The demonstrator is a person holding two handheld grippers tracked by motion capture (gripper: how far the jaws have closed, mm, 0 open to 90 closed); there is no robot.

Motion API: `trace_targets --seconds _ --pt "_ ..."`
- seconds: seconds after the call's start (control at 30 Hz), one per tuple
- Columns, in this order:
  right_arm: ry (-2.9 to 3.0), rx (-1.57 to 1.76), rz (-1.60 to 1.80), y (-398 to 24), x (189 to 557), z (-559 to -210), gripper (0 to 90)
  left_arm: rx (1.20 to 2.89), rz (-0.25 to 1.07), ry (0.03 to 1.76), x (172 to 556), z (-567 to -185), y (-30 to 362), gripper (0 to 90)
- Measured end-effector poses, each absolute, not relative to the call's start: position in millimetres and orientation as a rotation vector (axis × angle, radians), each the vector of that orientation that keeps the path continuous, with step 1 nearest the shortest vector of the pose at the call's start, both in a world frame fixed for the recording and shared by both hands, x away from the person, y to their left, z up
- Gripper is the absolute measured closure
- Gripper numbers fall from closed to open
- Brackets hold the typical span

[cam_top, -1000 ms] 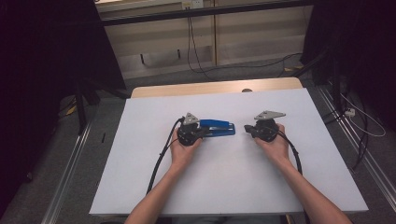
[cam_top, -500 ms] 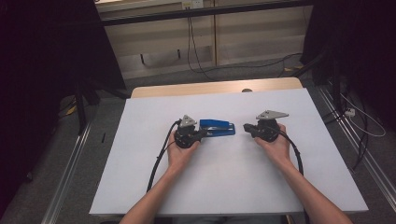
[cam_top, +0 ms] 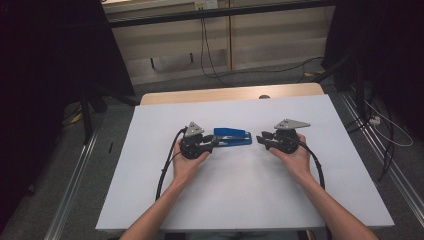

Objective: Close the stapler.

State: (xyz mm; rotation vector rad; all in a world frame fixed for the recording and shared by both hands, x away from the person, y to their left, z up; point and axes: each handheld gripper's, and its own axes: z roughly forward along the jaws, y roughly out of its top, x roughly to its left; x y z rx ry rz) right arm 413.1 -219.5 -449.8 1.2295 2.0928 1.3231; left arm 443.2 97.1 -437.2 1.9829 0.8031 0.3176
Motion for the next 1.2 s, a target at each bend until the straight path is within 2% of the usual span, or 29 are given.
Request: trace_targets --seconds 0.03,0.1,0.2,0.37,0.57,0.67,1.2 --pt "2.095 1.225 1.327 -218.8 412.6 -449.4 64.9 1.98 0.314 0.806 442.8 -437.1 97.3 55.9" --pt "2.091 1.219 1.326 -218.0 412.2 -448.7 57.4 1.983 0.318 0.798 442.1 -436.4 98.2 54.1" --pt "2.076 1.224 1.307 -217.7 411.4 -447.6 50.4 1.971 0.323 0.811 441.1 -435.7 99.1 41.9" --pt "2.052 1.268 1.305 -218.6 409.9 -446.9 30.6 1.956 0.357 0.809 439.4 -436.3 98.8 33.4" --pt "2.017 1.282 1.313 -216.2 407.7 -444.7 11.8 1.955 0.361 0.828 438.6 -437.5 97.6 10.7" --pt "1.986 1.276 1.304 -214.5 404.5 -440.9 5.0 1.93 0.317 0.838 438.7 -435.5 100.5 6.5" --pt "1.956 1.221 1.346 -213.7 383.8 -433.3 4.3 1.913 0.379 0.792 414.7 -427.5 118.8 5.2"
